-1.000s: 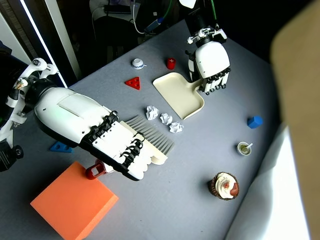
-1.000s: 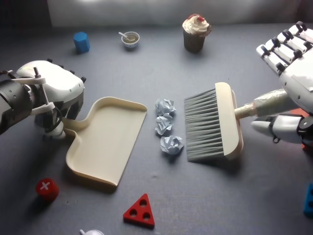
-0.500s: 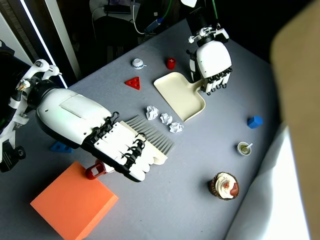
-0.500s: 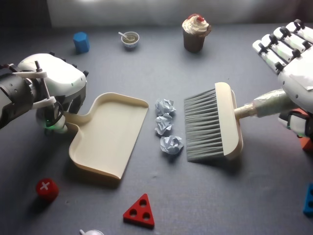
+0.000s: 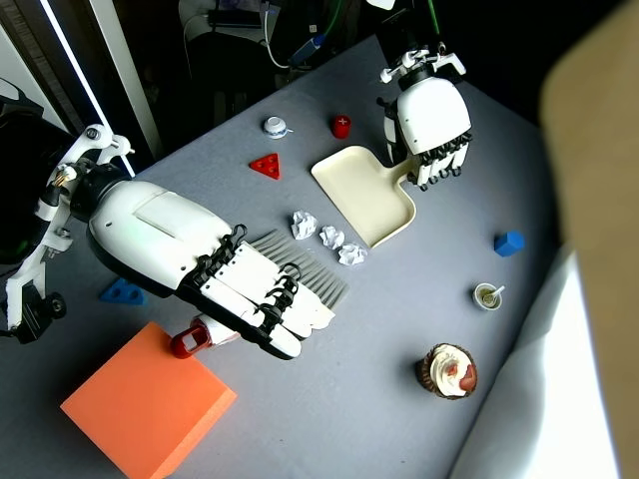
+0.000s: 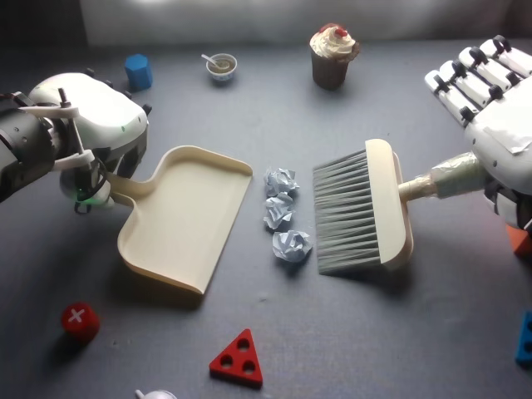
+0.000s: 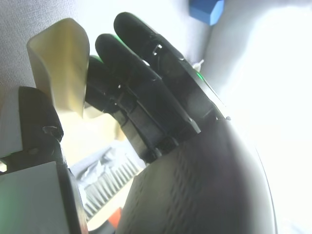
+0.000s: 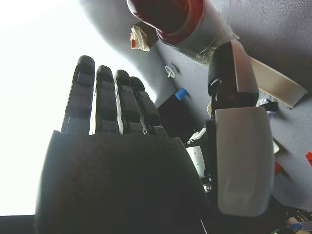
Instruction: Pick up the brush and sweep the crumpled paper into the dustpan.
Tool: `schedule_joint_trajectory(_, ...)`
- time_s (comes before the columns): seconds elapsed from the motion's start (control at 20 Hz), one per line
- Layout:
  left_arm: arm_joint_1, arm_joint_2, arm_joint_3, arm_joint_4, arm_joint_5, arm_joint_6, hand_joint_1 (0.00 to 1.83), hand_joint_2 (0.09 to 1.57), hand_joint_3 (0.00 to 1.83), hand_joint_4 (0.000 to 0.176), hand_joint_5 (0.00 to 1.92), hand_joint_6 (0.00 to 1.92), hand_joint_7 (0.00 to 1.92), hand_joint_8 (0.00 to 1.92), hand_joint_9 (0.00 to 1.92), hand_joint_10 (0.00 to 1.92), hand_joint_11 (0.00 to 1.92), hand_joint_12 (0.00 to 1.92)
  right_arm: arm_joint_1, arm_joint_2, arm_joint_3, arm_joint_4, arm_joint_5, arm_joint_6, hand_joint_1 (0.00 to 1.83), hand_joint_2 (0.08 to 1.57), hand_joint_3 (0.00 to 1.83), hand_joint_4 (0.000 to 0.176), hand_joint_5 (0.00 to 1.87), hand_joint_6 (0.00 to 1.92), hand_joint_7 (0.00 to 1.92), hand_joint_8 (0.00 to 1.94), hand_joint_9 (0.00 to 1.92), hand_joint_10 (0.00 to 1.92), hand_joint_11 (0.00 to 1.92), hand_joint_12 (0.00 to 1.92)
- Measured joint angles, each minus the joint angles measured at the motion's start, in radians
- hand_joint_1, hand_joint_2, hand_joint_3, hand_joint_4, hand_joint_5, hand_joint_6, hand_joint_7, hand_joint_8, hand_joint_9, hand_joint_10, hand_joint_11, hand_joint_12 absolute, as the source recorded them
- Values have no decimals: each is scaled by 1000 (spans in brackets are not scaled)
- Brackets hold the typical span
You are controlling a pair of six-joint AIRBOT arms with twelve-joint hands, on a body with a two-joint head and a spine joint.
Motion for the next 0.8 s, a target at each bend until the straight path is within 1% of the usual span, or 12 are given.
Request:
schedule_joint_trajectory(0.05,-1,0,1,0,-1,0,1263,1062,0,0,1055,1013,1194,465,1164,1,933,467,0,0,0,5,-1,0,1081,1038,0,0,0,0,0,0,0,0,81,0)
schedule_joint_trajectory(0.1,-8,0,4,1,-4,2,1263,1061,0,0,1055,1014,1199,454,1158,0,929,460,0,0,0,21,-3,-14,1147,1018,0,0,0,0,0,0,0,0,79,3)
schedule_joint_trajectory(0.2,-13,1,4,4,-2,3,1263,1060,0,0,1059,1007,1195,460,1147,1,919,455,0,0,0,47,-3,-26,1162,1004,0,0,0,0,0,0,0,0,76,2)
schedule_joint_trajectory(0.25,-17,1,4,4,-3,3,1265,1058,0,0,1071,991,1192,465,1162,7,928,455,-6,0,0,50,-5,-26,1130,997,0,0,0,0,0,0,0,0,94,10)
schedule_joint_trajectory(0.3,-21,1,4,3,-5,3,1263,1062,3,0,1070,996,1157,523,1148,1,904,447,-8,2,-4,54,-6,-31,1116,999,0,0,0,0,0,0,0,0,101,13)
schedule_joint_trajectory(0.35,-22,1,4,4,-5,4,1264,1062,2,0,1073,991,1150,537,1144,0,909,450,-14,2,-6,54,-10,-31,1177,951,0,0,0,0,0,0,10,1,123,19)
schedule_joint_trajectory(0.4,-25,1,4,5,-5,5,1264,1062,2,0,1073,992,1151,536,1141,0,911,451,-19,2,-12,56,-9,-31,1145,964,2,0,0,0,0,0,1,0,106,11)
schedule_joint_trajectory(0.5,-26,1,4,4,-5,6,1267,1050,1,0,1089,960,1209,436,1138,2,909,456,-32,-2,-19,52,-6,-31,1210,928,0,0,13,5,0,0,13,5,133,22)
schedule_joint_trajectory(0.55,-27,1,4,4,-6,6,1267,1049,1,0,1093,949,1212,431,1131,0,901,453,-39,-8,-19,46,-8,-32,1219,926,0,0,2,0,0,0,11,4,126,18)
schedule_joint_trajectory(0.65,-32,1,4,4,-6,6,1266,1053,1,0,1088,958,1191,469,1120,0,879,467,-43,-21,-17,41,-11,-31,1211,938,0,0,0,0,0,0,1,0,103,8)
schedule_joint_trajectory(0.75,-34,1,4,5,-6,6,1264,1054,1,0,1082,966,1190,474,1119,0,874,470,-56,-32,-15,10,-14,-32,1212,928,0,0,0,0,0,0,5,2,121,15)
schedule_joint_trajectory(0.8,-34,1,4,4,-6,6,1262,1059,1,0,1075,976,1170,511,1110,0,858,487,-63,-40,-13,2,-21,-31,1186,925,0,0,0,0,0,0,20,7,133,20)
